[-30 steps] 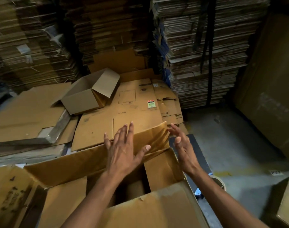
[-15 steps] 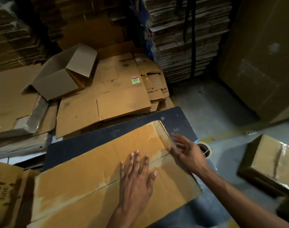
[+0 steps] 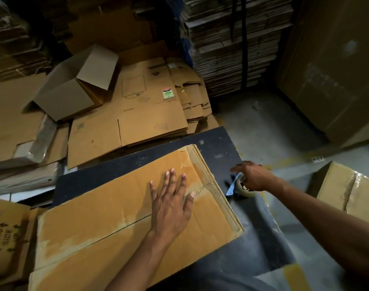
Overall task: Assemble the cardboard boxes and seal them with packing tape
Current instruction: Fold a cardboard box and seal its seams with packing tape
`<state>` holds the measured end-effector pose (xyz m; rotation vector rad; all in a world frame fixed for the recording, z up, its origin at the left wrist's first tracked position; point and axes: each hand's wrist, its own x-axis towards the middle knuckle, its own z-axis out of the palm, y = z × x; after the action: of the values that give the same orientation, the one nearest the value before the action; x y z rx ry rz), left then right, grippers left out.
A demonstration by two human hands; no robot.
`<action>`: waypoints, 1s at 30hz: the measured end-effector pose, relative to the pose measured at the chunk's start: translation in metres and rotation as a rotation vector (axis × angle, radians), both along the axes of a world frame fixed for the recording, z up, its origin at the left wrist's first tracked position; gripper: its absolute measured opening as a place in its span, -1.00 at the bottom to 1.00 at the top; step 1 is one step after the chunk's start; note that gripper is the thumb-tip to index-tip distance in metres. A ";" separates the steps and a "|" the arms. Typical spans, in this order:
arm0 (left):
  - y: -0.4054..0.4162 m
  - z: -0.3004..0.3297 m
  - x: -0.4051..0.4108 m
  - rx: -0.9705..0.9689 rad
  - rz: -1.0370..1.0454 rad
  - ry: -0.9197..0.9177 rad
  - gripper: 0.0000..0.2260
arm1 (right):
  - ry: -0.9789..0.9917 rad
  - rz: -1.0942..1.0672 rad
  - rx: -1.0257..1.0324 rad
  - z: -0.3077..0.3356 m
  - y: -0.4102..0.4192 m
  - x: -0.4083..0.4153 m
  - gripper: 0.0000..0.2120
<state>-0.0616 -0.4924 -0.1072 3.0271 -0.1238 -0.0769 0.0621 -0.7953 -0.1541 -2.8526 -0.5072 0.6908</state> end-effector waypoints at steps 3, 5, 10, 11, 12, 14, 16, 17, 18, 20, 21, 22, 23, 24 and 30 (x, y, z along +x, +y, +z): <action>-0.004 0.003 0.002 -0.018 0.017 0.001 -0.42 | -0.010 0.249 -0.186 -0.017 0.001 0.016 -0.40; -0.005 0.003 0.002 -0.021 0.025 -0.001 -0.43 | -0.011 0.292 -0.199 -0.023 0.007 0.021 -0.45; -0.004 0.004 0.003 -0.017 0.038 0.029 -0.46 | 0.034 0.130 -0.223 -0.045 -0.007 0.015 -0.70; -0.005 0.005 0.004 -0.028 0.037 0.035 -0.46 | 0.041 0.059 -0.209 -0.046 -0.014 0.013 -0.74; -0.006 0.005 0.005 -0.037 0.037 0.037 -0.47 | 0.034 -0.015 -0.181 -0.042 -0.020 0.012 -0.76; -0.008 0.004 0.006 -0.026 0.028 0.041 -0.47 | -0.059 -0.153 -0.063 -0.021 -0.025 0.013 -0.76; -0.010 0.002 0.008 -0.027 0.011 0.040 -0.48 | -0.229 -0.266 0.103 0.017 -0.020 0.015 -0.75; -0.012 0.003 0.010 -0.032 0.004 0.036 -0.49 | -0.301 -0.313 0.178 0.041 -0.013 0.016 -0.76; -0.013 0.004 0.013 -0.037 -0.006 0.035 -0.50 | -0.342 -0.346 0.237 0.067 -0.003 0.017 -0.77; -0.012 0.005 0.018 -0.056 -0.044 0.050 -0.50 | -0.356 -0.380 0.332 0.115 0.025 0.016 -0.79; -0.009 0.007 0.020 -0.062 -0.079 0.052 -0.49 | -0.344 -0.389 0.389 0.134 0.043 0.012 -0.79; -0.004 0.009 0.020 -0.058 -0.120 0.069 -0.46 | -0.330 -0.386 0.456 0.150 0.063 0.006 -0.78; 0.005 0.010 0.018 -0.049 -0.151 0.105 -0.43 | -0.323 -0.364 0.513 0.162 0.085 -0.001 -0.77; 0.017 0.013 0.014 -0.039 -0.163 0.146 -0.39 | -0.320 -0.320 0.561 0.171 0.110 -0.011 -0.76; 0.184 0.012 -0.069 -0.012 -0.086 0.081 -0.40 | -0.211 -0.086 0.671 0.171 0.256 -0.075 -0.36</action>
<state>-0.1311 -0.3089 -0.0950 3.0006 -0.2461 -0.2049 -0.0127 -0.5398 0.0168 -2.2942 -0.5182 0.1505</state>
